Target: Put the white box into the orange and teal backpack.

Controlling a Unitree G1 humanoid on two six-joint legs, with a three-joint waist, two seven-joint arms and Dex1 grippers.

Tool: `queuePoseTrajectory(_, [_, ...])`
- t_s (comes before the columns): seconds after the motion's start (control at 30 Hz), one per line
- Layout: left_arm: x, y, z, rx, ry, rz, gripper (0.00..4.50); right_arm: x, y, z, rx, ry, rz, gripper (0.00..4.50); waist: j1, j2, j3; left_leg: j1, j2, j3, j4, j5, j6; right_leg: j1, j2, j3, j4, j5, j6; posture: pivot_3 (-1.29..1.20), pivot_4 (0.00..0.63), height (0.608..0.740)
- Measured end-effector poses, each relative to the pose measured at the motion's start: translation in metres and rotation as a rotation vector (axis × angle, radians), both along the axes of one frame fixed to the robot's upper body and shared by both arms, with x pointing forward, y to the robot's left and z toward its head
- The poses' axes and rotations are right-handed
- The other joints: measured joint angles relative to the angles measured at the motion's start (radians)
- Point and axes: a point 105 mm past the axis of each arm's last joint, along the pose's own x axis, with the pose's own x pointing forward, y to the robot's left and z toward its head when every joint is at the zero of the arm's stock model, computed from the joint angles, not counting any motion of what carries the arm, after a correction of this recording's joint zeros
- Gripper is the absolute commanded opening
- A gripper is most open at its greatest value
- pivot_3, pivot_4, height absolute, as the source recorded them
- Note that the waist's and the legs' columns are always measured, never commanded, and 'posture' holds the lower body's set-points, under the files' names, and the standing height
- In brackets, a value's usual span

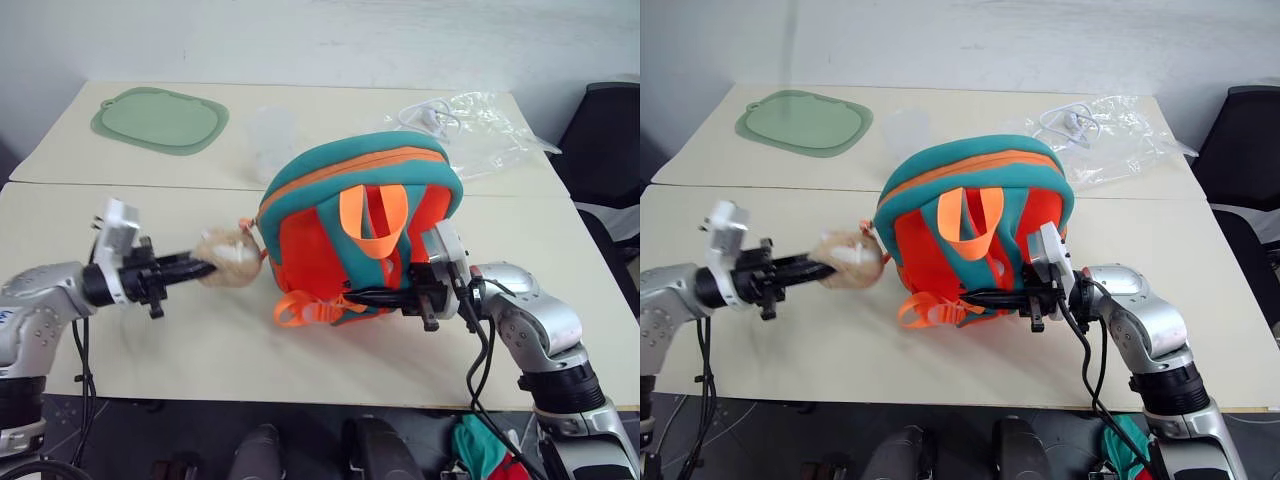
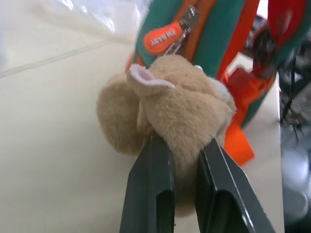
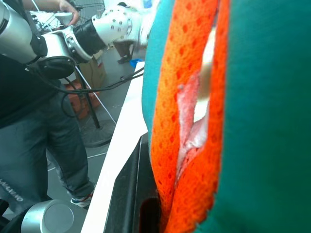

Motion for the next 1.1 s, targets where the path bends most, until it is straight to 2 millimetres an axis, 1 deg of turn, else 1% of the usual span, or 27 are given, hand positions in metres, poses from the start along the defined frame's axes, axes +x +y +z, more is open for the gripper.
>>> queuePoseTrajectory(0.1, [0.006,-0.014,-0.016,-0.013,0.048,-0.015,0.17,0.0,0.0,0.001,0.004,0.003,-0.015,0.18,0.002,0.0,0.0,0.0,0.0,0.0,0.0,0.0,0.0,0.0,0.0,0.0,0.0,0.0,0.0,0.0,0.15,0.74])
queuePoseTrajectory(0.2, [0.006,-0.02,-0.028,0.02,0.095,-0.039,0.17,0.0,0.0,0.002,0.011,0.014,-0.022,0.18,0.001,0.0,0.0,0.0,0.0,0.0,-0.001,0.0,0.0,0.0,0.0,0.0,0.0,0.0,0.0,0.0,0.15,0.74])
queuePoseTrajectory(0.27, [0.005,-0.021,-0.03,0.04,0.099,-0.057,0.17,-0.001,0.001,0.003,0.015,0.014,-0.023,0.18,0.001,0.0,0.0,0.0,0.0,0.0,-0.001,0.0,0.0,0.0,0.0,0.0,0.0,0.0,0.0,0.0,0.15,0.74])
queuePoseTrajectory(0.37, [0.005,-0.019,-0.03,0.073,0.062,-0.058,0.17,-0.001,0.001,0.003,0.018,0.012,-0.031,0.18,0.002,0.0,0.0,0.0,0.0,0.0,-0.001,0.0,0.0,0.0,0.0,0.0,0.0,0.0,0.0,0.0,0.15,0.74])
queuePoseTrajectory(0.43, [0.005,-0.017,-0.029,0.082,0.028,-0.053,0.89,-0.001,0.001,0.003,0.02,0.012,-0.043,0.18,0.001,0.0,0.0,0.0,0.0,0.0,-0.001,0.0,0.0,0.0,0.0,0.0,0.0,0.0,0.0,0.0,0.15,0.74])
queuePoseTrajectory(0.5, [0.005,-0.012,-0.022,0.06,-0.007,-0.028,1.47,0.002,-0.002,0.003,0.028,0.019,-0.077,0.18,0.0,0.0,0.0,0.0,0.0,0.0,-0.002,0.0,0.0,-0.001,0.0,0.0,0.0,0.0,0.0,0.0,0.15,0.74])
queuePoseTrajectory(0.57, [0.004,-0.008,-0.01,0.051,-0.058,-0.002,2.15,0.005,-0.007,0.004,0.04,0.035,-0.118,0.92,0.002,0.0,0.0,0.0,0.0,0.0,-0.002,0.0,0.0,-0.001,0.0,-0.001,-0.001,0.0,0.0,0.0,0.15,0.74])
queuePoseTrajectory(0.6, [0.003,-0.004,-0.003,0.062,-0.093,0.009,2.47,0.004,-0.009,0.005,0.031,0.029,-0.125,1.19,0.002,0.0,0.0,0.0,0.0,0.0,-0.002,0.0,0.0,0.0,0.0,-0.001,-0.001,0.0,0.0,0.0,0.15,0.74])
queuePoseTrajectory(0.63, [0.0,0.001,0.001,0.083,-0.112,0.02,2.76,0.001,-0.013,0.006,0.019,0.018,-0.125,1.48,0.002,0.0,0.0,0.0,0.0,0.0,-0.003,0.0,0.0,0.0,-0.001,0.0,-0.001,0.0,0.0,0.0,0.15,0.74])
queuePoseTrajectory(0.67, [-0.003,0.009,0.003,0.108,-0.123,0.036,3.09,-0.002,-0.02,0.008,0.01,0.002,-0.135,1.87,0.001,0.0,0.0,0.0,0.0,0.0,-0.004,0.0,0.0,0.0,-0.001,0.0,-0.002,0.0,0.0,0.0,0.15,0.74])
queuePoseTrajectory(0.7, [-0.007,0.019,0.005,0.134,-0.131,0.058,3.35,-0.004,-0.028,0.008,-0.007,-0.008,-0.152,2.15,0.001,0.0,0.0,0.0,0.0,0.0,-0.005,0.0,0.0,0.0,-0.001,-0.001,-0.003,0.0,0.0,0.0,0.15,0.74])
queuePoseTrajectory(0.73, [-0.014,0.03,0.004,0.163,-0.138,0.074,3.73,-0.008,-0.041,0.006,-0.043,-0.012,-0.175,2.56,0.002,0.0,0.0,0.0,0.0,0.0,-0.006,0.0,0.001,0.0,-0.001,-0.001,-0.006,0.0,0.0,0.0,0.15,0.74])
queuePoseTrajectory(0.77, [-0.02,0.04,0.002,0.186,-0.131,0.087,3.99,-0.011,-0.054,0.004,-0.078,-0.01,-0.202,2.85,0.002,0.0,0.0,0.0,0.0,0.0,-0.007,-0.001,0.001,0.001,-0.001,-0.001,-0.007,0.0,0.0,0.0,0.15,0.74])
queuePoseTrajectory(0.8, [-0.025,0.048,-0.002,0.21,-0.126,0.101,4.35,-0.013,-0.064,0.001,-0.107,-0.013,-0.223,3.3,0.002,0.0,0.0,0.0,0.0,0.0,-0.007,-0.001,0.001,0.001,-0.001,-0.002,-0.008,0.0,0.0,0.0,0.15,0.74])
queuePoseTrajectory(0.83, [-0.031,0.057,-0.007,0.245,-0.122,0.123,4.5,-0.017,-0.075,-0.003,-0.147,-0.022,-0.234,3.6,0.003,0.0,0.0,0.0,0.0,0.0,-0.008,-0.001,0.001,0.001,-0.001,-0.002,-0.009,0.0,0.0,0.0,0.15,0.74])
queuePoseTrajectory(0.9, [-0.043,0.076,-0.021,0.29,-0.089,0.17,4.5,-0.02,-0.099,-0.01,-0.214,-0.039,-0.289,4.31,0.001,0.0,0.0,0.0,0.0,0.0,-0.007,-0.003,0.005,0.001,-0.001,-0.001,-0.009,0.0,0.0,0.0,0.15,0.74])
queuePoseTrajectory(0.93, [-0.048,0.082,-0.026,0.305,-0.079,0.184,4.5,-0.02,-0.112,-0.014,-0.249,-0.047,-0.318,4.49,0.002,0.0,0.0,0.0,0.0,0.0,-0.007,-0.003,0.006,0.001,-0.001,-0.001,-0.009,0.0,0.0,0.0,0.15,0.74])
queuePoseTrajectory(1.0, [-0.054,0.091,-0.029,0.337,-0.087,0.203,4.5,-0.022,-0.129,-0.017,-0.301,-0.087,-0.349,4.49,0.002,0.0,0.0,0.001,0.0,0.0,-0.007,-0.003,0.006,0.001,-0.001,-0.002,-0.008,0.0,0.0,0.0,0.15,0.74])
queuePoseTrajectory(1.1, [-0.062,0.097,-0.029,0.379,-0.128,0.226,4.5,-0.024,-0.155,-0.025,-0.369,-0.194,-0.391,4.49,0.003,0.0,0.0,0.006,0.0,-0.001,-0.008,-0.003,0.006,0.006,-0.001,-0.002,-0.008,0.0,0.0,0.0,0.15,0.74])
